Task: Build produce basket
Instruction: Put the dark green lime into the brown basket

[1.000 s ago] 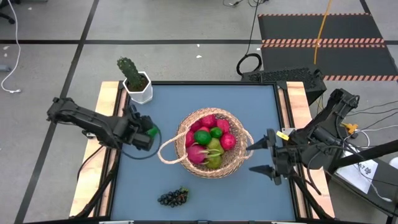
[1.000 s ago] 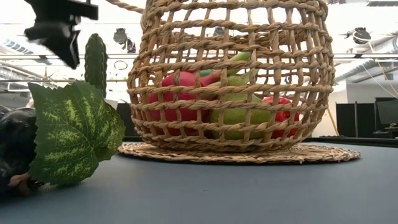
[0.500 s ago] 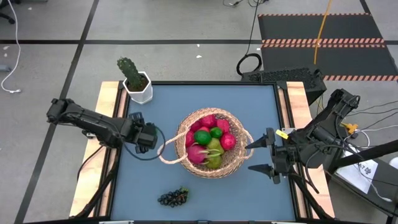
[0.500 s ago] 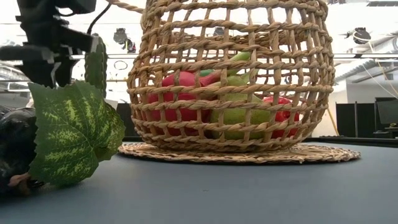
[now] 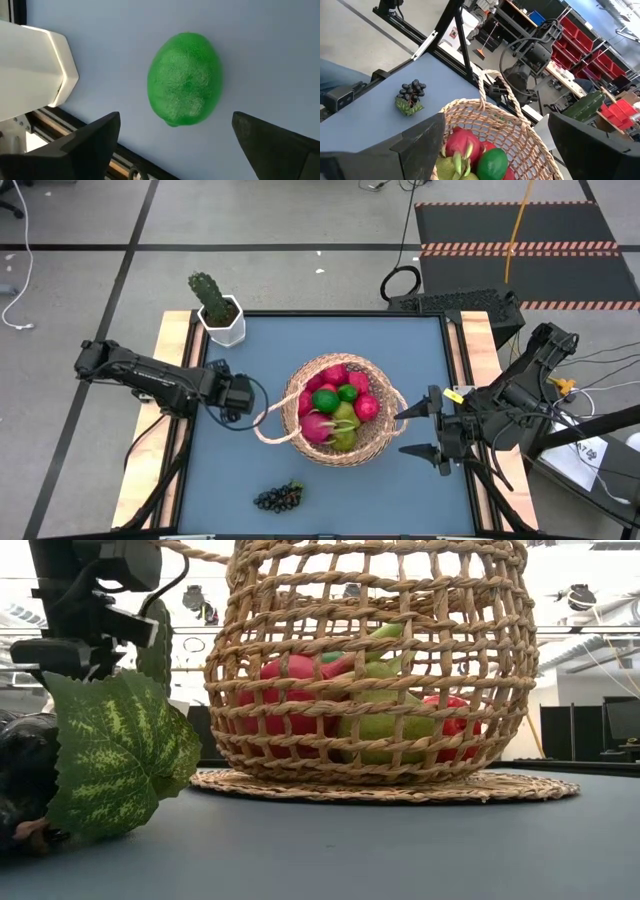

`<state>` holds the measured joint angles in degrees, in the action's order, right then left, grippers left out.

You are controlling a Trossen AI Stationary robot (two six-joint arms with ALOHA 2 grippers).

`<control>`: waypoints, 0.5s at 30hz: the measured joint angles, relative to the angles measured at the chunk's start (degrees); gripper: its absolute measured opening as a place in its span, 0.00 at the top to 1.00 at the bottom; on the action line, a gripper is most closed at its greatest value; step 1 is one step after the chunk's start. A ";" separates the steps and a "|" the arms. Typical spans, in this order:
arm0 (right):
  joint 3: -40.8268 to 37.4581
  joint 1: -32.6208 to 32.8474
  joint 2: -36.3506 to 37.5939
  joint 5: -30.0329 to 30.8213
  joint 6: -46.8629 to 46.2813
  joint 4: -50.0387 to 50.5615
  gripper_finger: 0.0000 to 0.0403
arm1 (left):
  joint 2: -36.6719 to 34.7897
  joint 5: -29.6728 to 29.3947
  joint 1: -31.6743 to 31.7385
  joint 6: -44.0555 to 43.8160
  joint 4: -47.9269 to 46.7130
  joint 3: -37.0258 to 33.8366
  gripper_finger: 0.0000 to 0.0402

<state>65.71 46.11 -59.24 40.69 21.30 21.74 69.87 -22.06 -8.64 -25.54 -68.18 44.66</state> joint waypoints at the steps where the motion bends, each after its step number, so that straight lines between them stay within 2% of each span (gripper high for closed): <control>1: 0.00 0.00 0.00 0.00 0.00 0.00 0.14 | 0.13 0.02 0.08 0.12 0.54 -0.17 0.04; 15: 0.00 0.00 0.00 -0.02 0.42 0.00 0.14 | 3.48 -0.39 0.39 0.12 2.31 -0.21 0.04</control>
<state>65.71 46.11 -59.24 40.66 21.71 21.74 73.34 -22.45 -8.26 -25.42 -65.87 44.45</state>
